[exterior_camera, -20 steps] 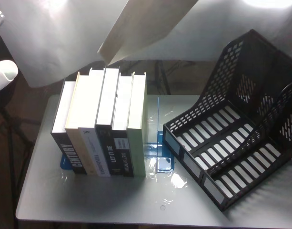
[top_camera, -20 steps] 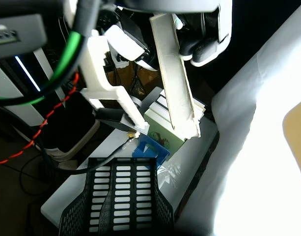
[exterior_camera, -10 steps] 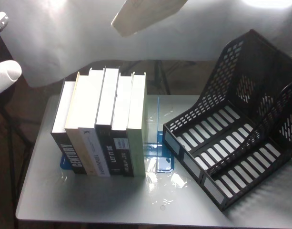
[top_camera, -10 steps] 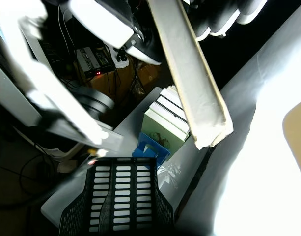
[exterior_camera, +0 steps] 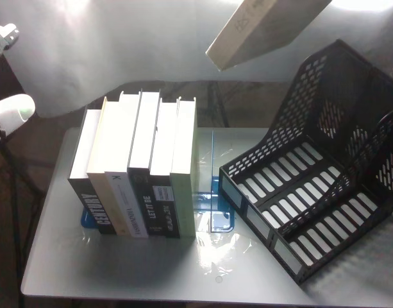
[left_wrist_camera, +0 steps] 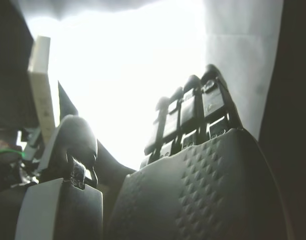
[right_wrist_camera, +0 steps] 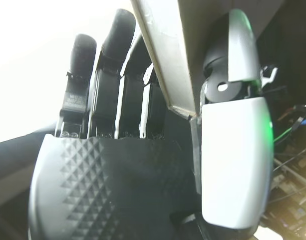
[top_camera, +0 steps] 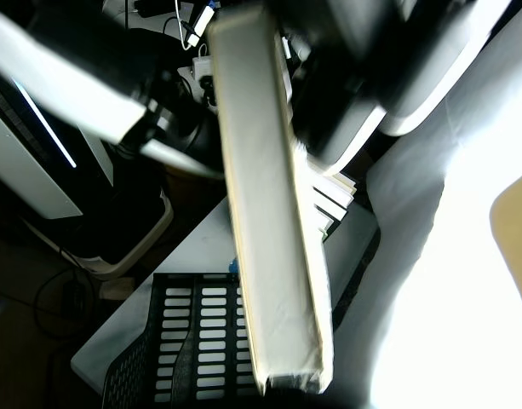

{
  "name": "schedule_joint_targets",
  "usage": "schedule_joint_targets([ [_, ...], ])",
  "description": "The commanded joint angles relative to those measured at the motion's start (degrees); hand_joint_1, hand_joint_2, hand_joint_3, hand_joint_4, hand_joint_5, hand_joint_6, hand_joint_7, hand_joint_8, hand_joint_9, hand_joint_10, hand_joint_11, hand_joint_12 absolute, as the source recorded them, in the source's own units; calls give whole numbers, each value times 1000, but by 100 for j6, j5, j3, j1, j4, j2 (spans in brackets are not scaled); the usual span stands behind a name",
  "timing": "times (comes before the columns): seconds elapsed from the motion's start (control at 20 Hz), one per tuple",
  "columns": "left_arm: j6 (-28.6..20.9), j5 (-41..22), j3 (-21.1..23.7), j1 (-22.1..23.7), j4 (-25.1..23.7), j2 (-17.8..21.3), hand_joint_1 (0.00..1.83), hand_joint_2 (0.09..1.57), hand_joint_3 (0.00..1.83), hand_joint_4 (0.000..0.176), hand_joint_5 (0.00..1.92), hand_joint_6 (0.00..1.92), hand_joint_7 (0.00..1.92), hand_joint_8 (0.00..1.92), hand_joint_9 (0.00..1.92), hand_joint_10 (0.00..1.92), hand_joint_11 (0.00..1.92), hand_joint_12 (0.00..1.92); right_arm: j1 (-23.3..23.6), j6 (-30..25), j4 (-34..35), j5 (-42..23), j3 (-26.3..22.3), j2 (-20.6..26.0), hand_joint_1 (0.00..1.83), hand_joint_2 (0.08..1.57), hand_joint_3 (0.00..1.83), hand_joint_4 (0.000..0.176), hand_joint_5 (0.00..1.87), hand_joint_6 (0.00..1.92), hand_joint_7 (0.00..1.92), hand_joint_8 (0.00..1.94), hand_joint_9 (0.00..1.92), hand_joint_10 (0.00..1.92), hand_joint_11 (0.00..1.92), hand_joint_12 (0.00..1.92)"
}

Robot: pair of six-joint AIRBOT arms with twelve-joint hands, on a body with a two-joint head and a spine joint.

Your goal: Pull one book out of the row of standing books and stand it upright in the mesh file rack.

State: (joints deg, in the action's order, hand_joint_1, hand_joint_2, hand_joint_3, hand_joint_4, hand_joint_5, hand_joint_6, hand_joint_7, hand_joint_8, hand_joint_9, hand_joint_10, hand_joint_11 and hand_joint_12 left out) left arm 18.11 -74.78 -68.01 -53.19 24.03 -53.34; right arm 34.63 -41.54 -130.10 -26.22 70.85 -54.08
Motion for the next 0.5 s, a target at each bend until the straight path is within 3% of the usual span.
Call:
schedule_joint_targets([
  [0.0, -27, -627, -13, 30, 74, 74, 419, 1366, 0, 0, 83, 7, 0, 0, 0, 0, 0, 0, 106, -134, -59, 429, -33, 105, 1349, 1201, 1, 0, 738, 1242, 862, 1234, 740, 1515, 303, 1896],
  [0.05, -27, -601, -3, 30, 69, 74, 381, 1372, 3, 0, 64, 3, 0, 0, 0, 0, 0, 0, 85, -352, -383, 429, -58, 149, 1342, 1202, 1, 0, 762, 1179, 856, 1241, 747, 1575, 363, 1916],
  [0.1, -27, -599, 5, 30, 68, 74, 380, 1365, 0, 0, 71, 6, 0, 0, 0, 0, 0, 0, 52, -452, -490, 429, -58, 162, 1348, 1201, 0, 0, 744, 1233, 857, 1219, 749, 1538, 333, 1908],
  [0.3, -27, -601, 55, 30, 78, 73, 352, 1378, 3, 0, 70, 3, 0, 0, 0, 0, 0, 0, -225, -535, -606, 432, -12, 150, 1354, 1189, 0, 0, 759, 1249, 900, 1177, 750, 1474, 353, 1823],
  [0.4, -27, -592, 63, 29, 81, 72, 315, 1389, 6, 0, 42, 2, 0, 0, 0, 0, 0, 0, -369, -535, -681, 431, 3, 73, 1352, 1198, 2, 0, 754, 1230, 879, 1220, 721, 1527, 338, 1846],
  [0.45, -27, -591, 67, 29, 81, 70, 298, 1393, 7, 0, 38, 2, 0, 0, 0, 0, 0, 0, -447, -535, -693, 432, 28, 21, 1348, 1209, 3, 0, 744, 1195, 841, 1257, 716, 1611, 454, 1906],
])
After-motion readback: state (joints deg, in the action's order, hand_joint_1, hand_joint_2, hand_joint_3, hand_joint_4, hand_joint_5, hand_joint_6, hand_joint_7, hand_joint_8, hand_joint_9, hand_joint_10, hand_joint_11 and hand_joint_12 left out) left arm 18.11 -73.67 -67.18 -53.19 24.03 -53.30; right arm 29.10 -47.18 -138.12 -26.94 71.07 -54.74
